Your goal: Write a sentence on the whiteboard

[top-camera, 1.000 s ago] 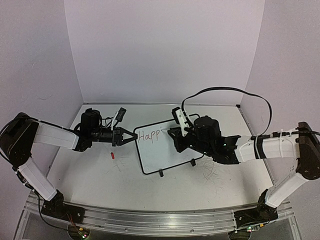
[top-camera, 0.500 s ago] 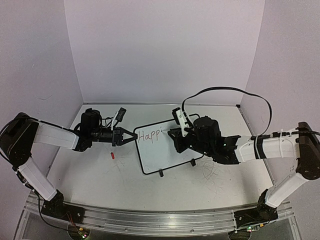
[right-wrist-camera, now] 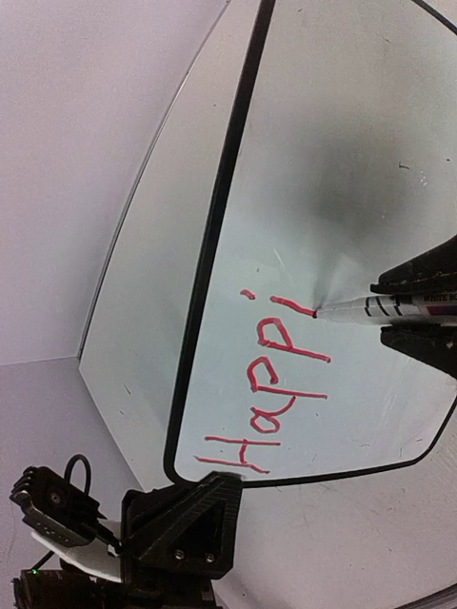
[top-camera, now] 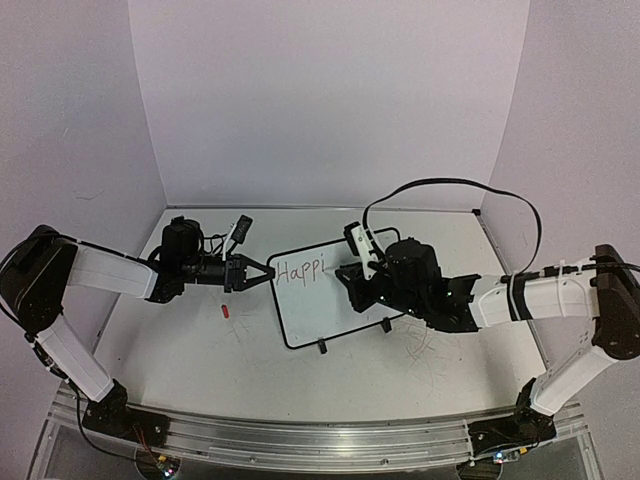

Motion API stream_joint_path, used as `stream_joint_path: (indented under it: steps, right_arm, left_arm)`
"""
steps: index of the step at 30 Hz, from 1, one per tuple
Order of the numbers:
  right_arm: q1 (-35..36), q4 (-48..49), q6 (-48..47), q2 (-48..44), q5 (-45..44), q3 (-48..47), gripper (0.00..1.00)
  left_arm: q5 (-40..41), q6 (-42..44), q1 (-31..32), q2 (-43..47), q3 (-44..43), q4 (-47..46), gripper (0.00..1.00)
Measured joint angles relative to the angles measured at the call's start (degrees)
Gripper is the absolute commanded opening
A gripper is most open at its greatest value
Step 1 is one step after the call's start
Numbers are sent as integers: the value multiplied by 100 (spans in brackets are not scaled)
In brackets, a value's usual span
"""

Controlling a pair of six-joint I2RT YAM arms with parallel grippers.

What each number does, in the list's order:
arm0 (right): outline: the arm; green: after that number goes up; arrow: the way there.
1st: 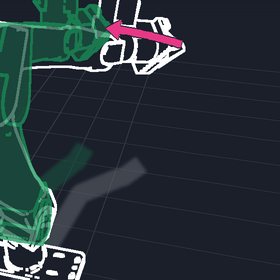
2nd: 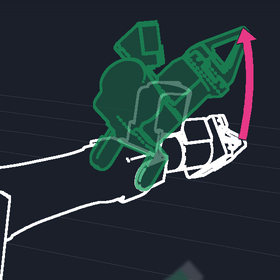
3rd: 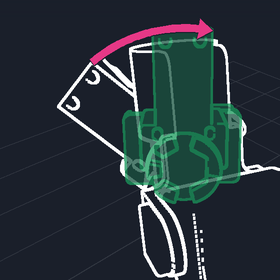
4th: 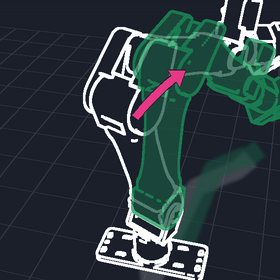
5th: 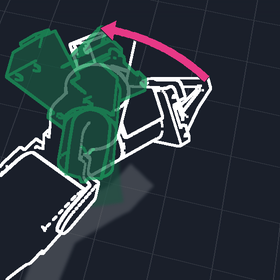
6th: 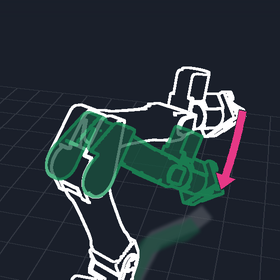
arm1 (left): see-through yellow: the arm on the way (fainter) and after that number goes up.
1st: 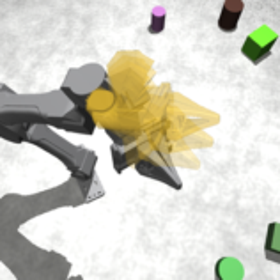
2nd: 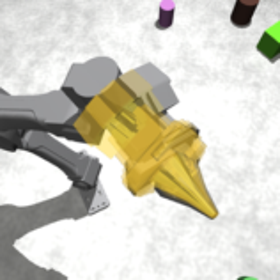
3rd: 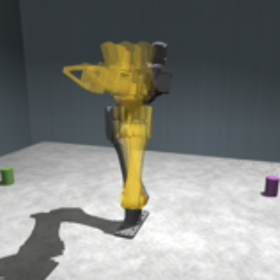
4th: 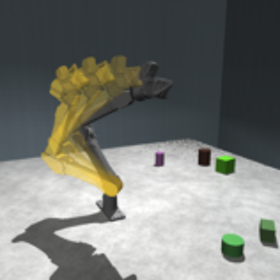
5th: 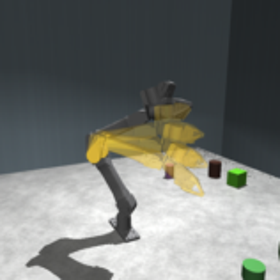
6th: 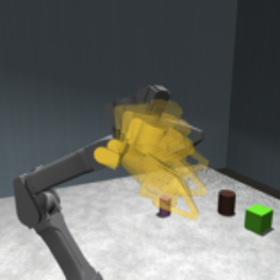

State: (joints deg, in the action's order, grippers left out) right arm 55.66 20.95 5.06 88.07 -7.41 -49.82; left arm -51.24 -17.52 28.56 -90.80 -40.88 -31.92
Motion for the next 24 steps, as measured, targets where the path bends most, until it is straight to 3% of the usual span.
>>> stream_joint_path:
  steps: [24]
  right_arm:
    - [-116,53,-73,-223,44,-16,0]
  left_arm:
    - [-3,4,2,0,-2,0,0]
